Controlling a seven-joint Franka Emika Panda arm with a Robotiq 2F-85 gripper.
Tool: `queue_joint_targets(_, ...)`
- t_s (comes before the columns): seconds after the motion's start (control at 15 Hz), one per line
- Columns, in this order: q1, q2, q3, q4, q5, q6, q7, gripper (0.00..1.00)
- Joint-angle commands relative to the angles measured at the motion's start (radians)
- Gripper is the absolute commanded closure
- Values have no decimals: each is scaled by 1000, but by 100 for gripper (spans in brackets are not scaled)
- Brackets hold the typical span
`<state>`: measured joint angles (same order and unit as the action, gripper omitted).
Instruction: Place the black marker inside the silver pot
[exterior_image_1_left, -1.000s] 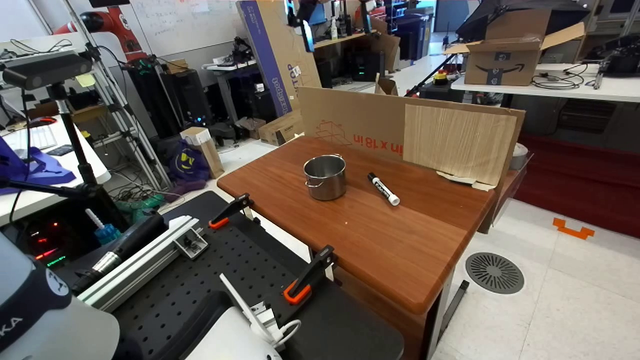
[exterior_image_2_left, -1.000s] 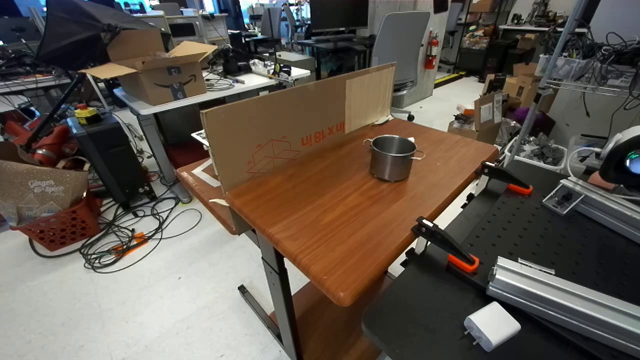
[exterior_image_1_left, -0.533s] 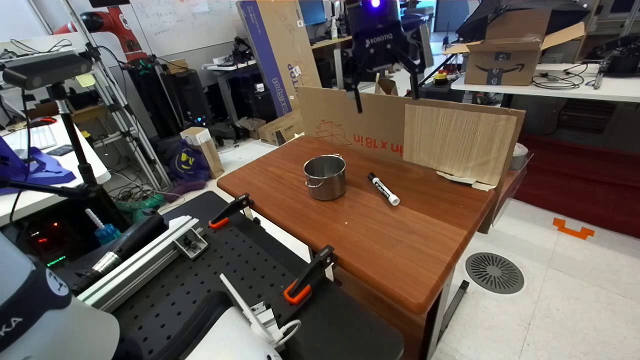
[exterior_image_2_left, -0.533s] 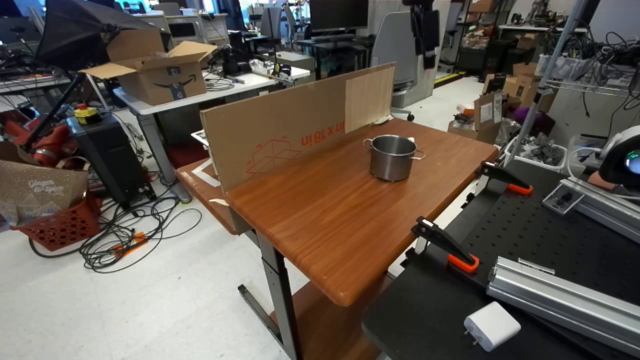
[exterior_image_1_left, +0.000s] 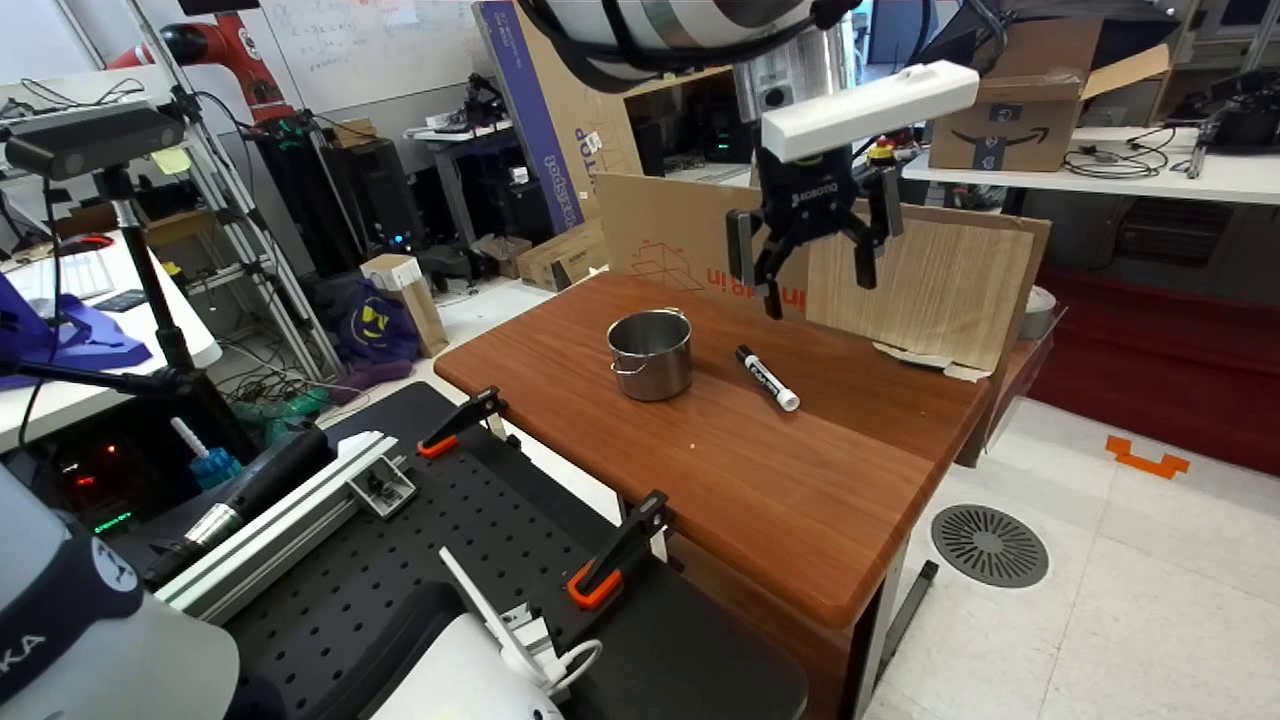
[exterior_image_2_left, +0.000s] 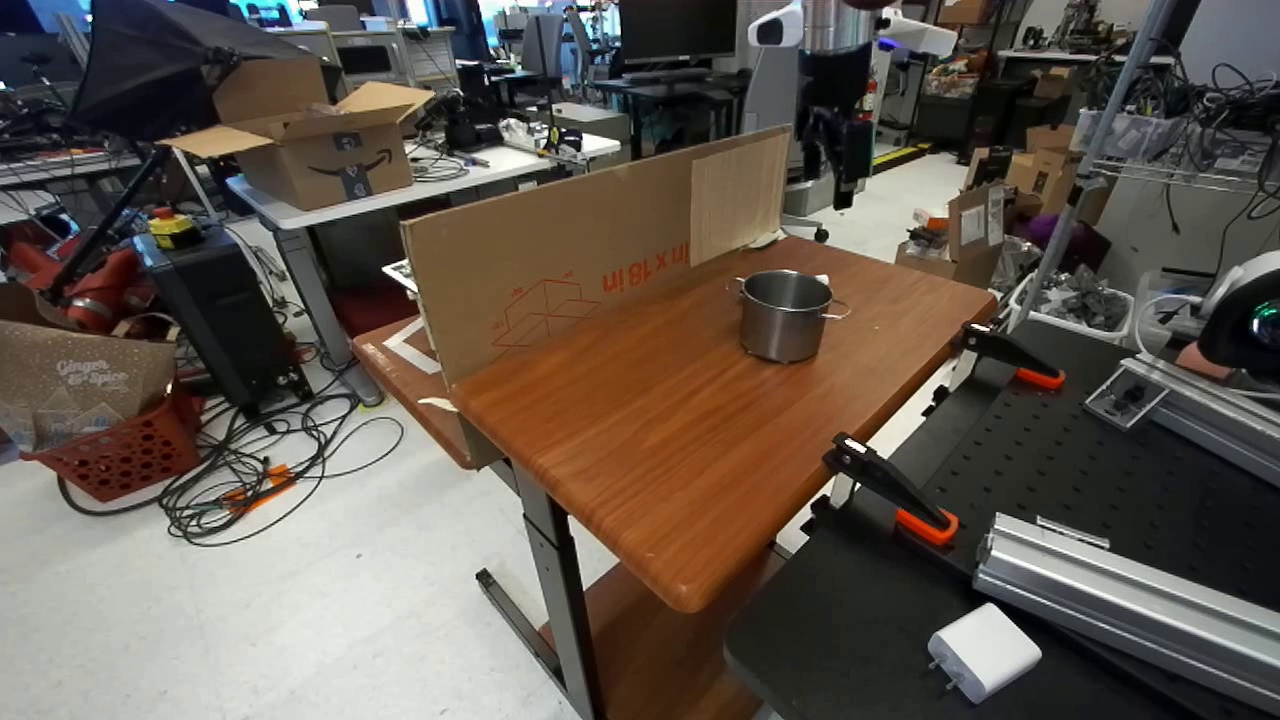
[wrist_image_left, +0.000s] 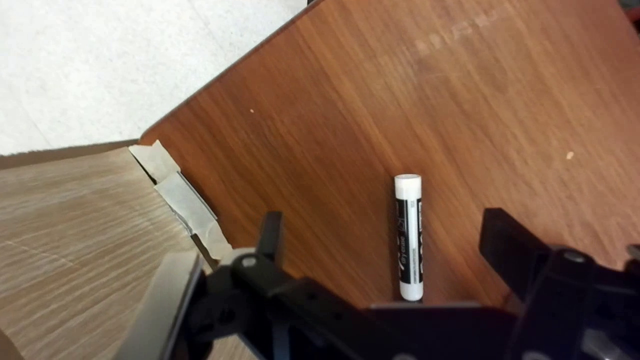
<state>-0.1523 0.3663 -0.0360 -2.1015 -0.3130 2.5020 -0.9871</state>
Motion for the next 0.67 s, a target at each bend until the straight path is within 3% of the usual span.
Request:
queue_joint_targets(0.0, -47, 57, 46, -1, 41, 87, -184, 0)
queue_joint_targets(0.33, -84, 129, 103, -8, 133, 116, -331, 0)
queue_joint_targets(0.6, -93, 169, 127, 16, 208, 96, -378, 0)
